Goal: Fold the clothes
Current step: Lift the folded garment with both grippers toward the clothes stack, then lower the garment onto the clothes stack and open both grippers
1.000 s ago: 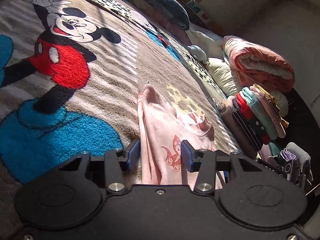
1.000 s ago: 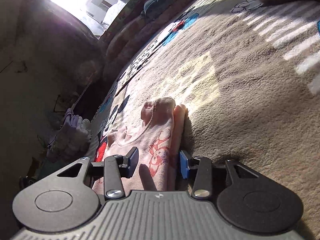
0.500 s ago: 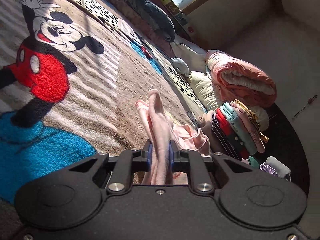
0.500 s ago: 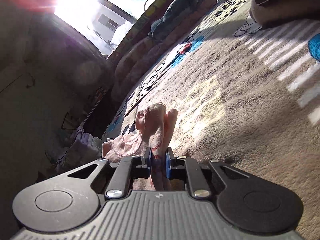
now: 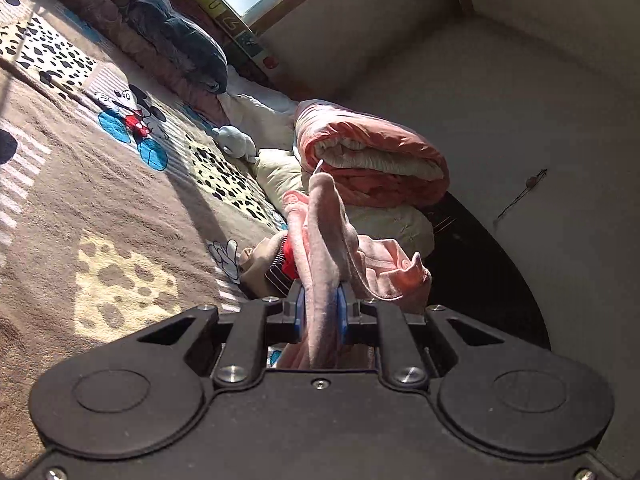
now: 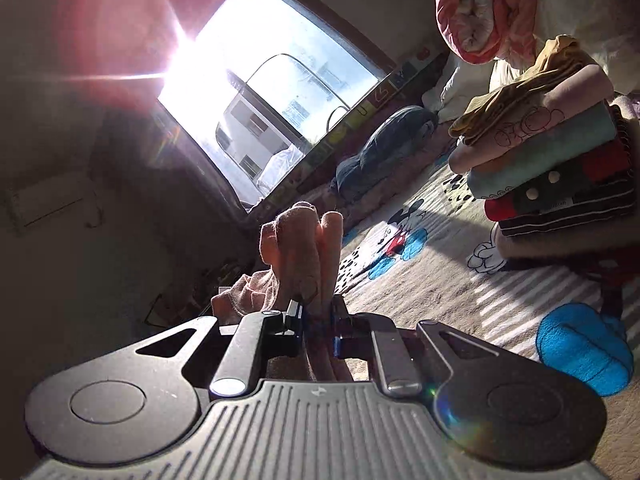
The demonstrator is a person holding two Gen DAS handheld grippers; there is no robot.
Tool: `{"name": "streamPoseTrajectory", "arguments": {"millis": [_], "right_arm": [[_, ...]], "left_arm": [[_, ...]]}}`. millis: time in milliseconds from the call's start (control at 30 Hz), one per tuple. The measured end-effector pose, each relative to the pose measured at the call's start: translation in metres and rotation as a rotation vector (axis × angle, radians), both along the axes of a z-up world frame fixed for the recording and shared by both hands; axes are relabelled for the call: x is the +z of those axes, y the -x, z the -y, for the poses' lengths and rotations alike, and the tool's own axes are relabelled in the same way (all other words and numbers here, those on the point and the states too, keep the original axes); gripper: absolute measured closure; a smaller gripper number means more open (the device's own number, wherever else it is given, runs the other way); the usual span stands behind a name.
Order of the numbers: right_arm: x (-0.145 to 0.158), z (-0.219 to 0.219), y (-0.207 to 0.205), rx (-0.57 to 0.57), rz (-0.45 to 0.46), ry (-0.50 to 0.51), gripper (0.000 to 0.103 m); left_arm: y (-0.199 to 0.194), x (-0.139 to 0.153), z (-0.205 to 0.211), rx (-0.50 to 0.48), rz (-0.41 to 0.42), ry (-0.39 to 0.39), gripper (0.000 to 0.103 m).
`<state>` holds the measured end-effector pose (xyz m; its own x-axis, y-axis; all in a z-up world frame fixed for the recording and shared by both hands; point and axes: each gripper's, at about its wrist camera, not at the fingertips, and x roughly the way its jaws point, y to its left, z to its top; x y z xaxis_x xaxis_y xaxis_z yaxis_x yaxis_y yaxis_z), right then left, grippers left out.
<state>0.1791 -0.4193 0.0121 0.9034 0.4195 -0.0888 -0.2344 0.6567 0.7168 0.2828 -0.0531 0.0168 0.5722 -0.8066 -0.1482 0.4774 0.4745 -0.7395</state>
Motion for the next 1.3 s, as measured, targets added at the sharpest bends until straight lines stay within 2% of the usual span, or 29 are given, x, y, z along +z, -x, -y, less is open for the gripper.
{"name": "streamPoseTrajectory", "arguments": {"millis": [267, 467, 533, 667, 933, 1000, 1100, 1133, 1167, 1233, 1300], "right_arm": [[0.075, 0.101, -0.029, -0.146, 0.071, 0.014, 0.088], [0.093, 0.161, -0.065, -0.216, 0.067, 0.034, 0.088], [0.093, 0.174, -0.078, -0.235, 0.058, 0.060, 0.088], [0.083, 0.194, -0.097, -0.272, 0.020, 0.047, 0.088], [0.044, 0.219, -0.138, -0.309, -0.143, -0.051, 0.088], [0.034, 0.221, -0.148, -0.339, -0.189, -0.039, 0.088], [0.026, 0.224, -0.159, -0.381, -0.240, 0.006, 0.084], [0.027, 0.223, -0.158, -0.403, -0.236, 0.029, 0.084], [0.030, 0.222, -0.154, -0.413, -0.211, 0.054, 0.077], [0.039, 0.210, -0.142, -0.417, -0.155, 0.128, 0.073], [0.045, 0.197, -0.132, -0.408, -0.103, 0.191, 0.073]], "left_arm": [[-0.072, 0.071, 0.110, -0.120, 0.031, 0.073, 0.089], [-0.133, 0.095, 0.183, -0.179, 0.035, 0.077, 0.089], [-0.149, 0.096, 0.200, -0.190, 0.024, 0.082, 0.089], [-0.178, 0.092, 0.235, -0.215, 0.011, 0.035, 0.089], [-0.221, 0.070, 0.269, -0.217, -0.027, -0.075, 0.089], [-0.232, 0.064, 0.274, -0.208, -0.032, -0.094, 0.089], [-0.242, 0.055, 0.288, -0.164, -0.026, -0.209, 0.089], [-0.238, 0.055, 0.290, -0.133, 0.006, -0.273, 0.089], [-0.229, 0.056, 0.287, -0.110, 0.064, -0.307, 0.089], [-0.208, 0.058, 0.280, -0.069, 0.188, -0.357, 0.089], [-0.183, 0.057, 0.270, -0.066, 0.302, -0.362, 0.089]]}}
